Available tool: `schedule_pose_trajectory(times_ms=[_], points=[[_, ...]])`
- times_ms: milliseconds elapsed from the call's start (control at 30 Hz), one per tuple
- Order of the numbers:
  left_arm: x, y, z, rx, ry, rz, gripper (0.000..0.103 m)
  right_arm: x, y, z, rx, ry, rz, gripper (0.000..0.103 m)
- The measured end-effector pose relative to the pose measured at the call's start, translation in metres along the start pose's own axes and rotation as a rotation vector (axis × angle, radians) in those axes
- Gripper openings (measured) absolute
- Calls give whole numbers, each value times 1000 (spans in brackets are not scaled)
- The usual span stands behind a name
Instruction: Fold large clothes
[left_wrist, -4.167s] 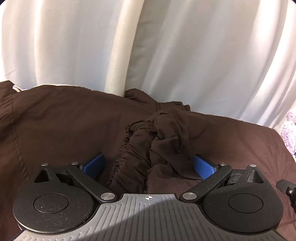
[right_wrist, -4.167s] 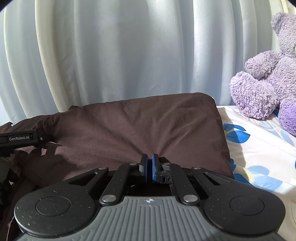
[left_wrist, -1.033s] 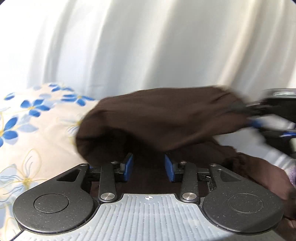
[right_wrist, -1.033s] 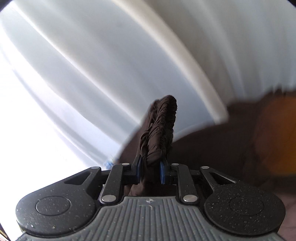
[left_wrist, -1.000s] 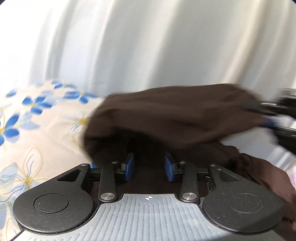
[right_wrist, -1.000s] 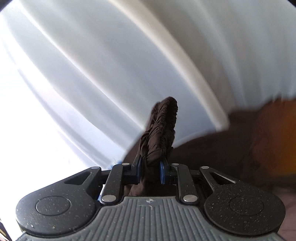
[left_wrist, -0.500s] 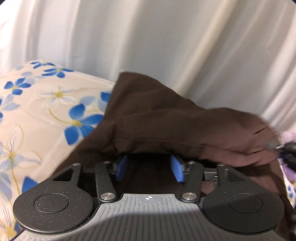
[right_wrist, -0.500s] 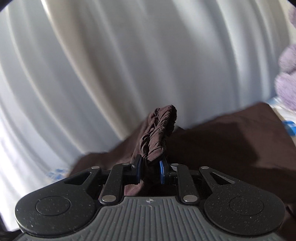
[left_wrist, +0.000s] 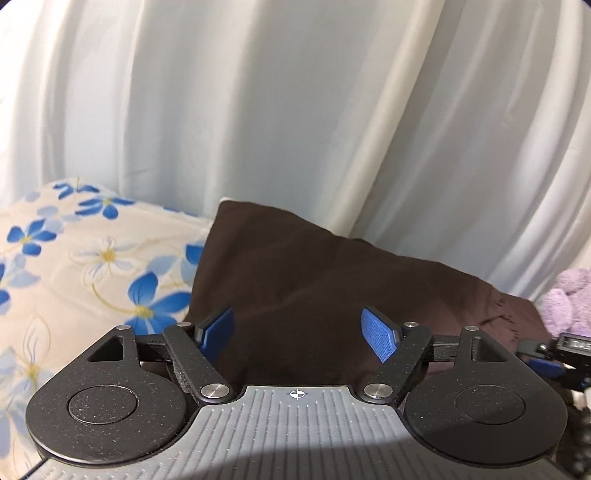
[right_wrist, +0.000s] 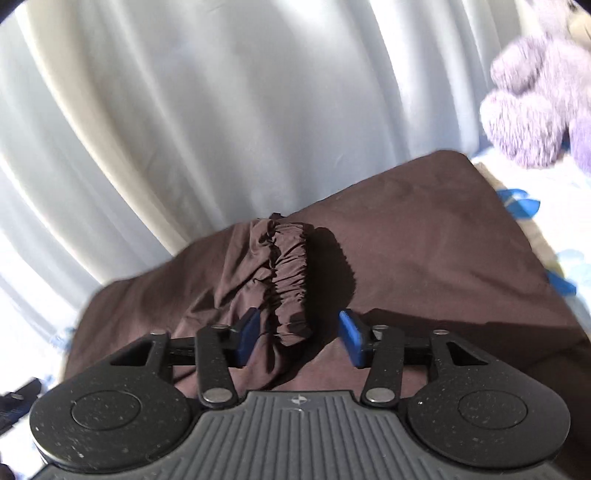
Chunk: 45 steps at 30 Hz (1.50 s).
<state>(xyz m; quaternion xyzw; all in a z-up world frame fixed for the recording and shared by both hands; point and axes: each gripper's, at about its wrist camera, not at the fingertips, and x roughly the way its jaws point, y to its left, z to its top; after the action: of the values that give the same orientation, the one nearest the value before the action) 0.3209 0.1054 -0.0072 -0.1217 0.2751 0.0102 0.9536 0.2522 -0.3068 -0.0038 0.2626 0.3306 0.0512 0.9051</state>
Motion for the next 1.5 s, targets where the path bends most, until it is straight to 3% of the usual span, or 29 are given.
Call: schedule_pose_trajectory(times_ms=[100,133,167,267,333,400,467,533,600,700,800,867,933,1033,1100,1300,1500], points=[[23,-1,0,25,9,23,82,38,3,7,47,76,35,50],[27,-4,0,38,17,34,82,48,2,8,46,89,39,34],[34,-5,-1,47,33,56,82,53,7,4,45,101,48,30],[46,-9,-8,92,48,51,85,51,28,3,-65,18,23,22],[53,-11,-16,117,64,37,90,49,32,0,-127,-19,-5,23],[58,-13,-25,150,89,29,92,56,27,-6,-131,18,-31,26],[55,-14,-28,193,94,34,92,56,23,-8,-145,7,-33,41],[45,-12,-21,196,88,47,92,46,27,-6,-181,-62,-74,49],[30,-11,-6,150,29,43,92,27,28,-2,-197,-193,-121,51],[33,-18,18,113,-36,21,92,20,46,6,-224,-287,-35,51],[57,-32,25,132,-43,18,92,46,80,6,-309,-239,33,42],[80,-36,19,132,41,16,92,74,100,-2,-387,-159,49,23],[97,-36,4,140,104,17,92,90,106,-18,-441,-96,-3,19],[106,-33,-18,202,79,18,94,103,98,-37,-512,-67,-59,15],[112,-33,-30,248,64,17,96,106,93,-43,-569,-77,-88,4],[111,-29,-32,255,67,19,96,103,88,-32,-566,-50,-83,3],[99,-25,-40,228,57,26,97,54,91,-36,-550,-33,-31,3]])
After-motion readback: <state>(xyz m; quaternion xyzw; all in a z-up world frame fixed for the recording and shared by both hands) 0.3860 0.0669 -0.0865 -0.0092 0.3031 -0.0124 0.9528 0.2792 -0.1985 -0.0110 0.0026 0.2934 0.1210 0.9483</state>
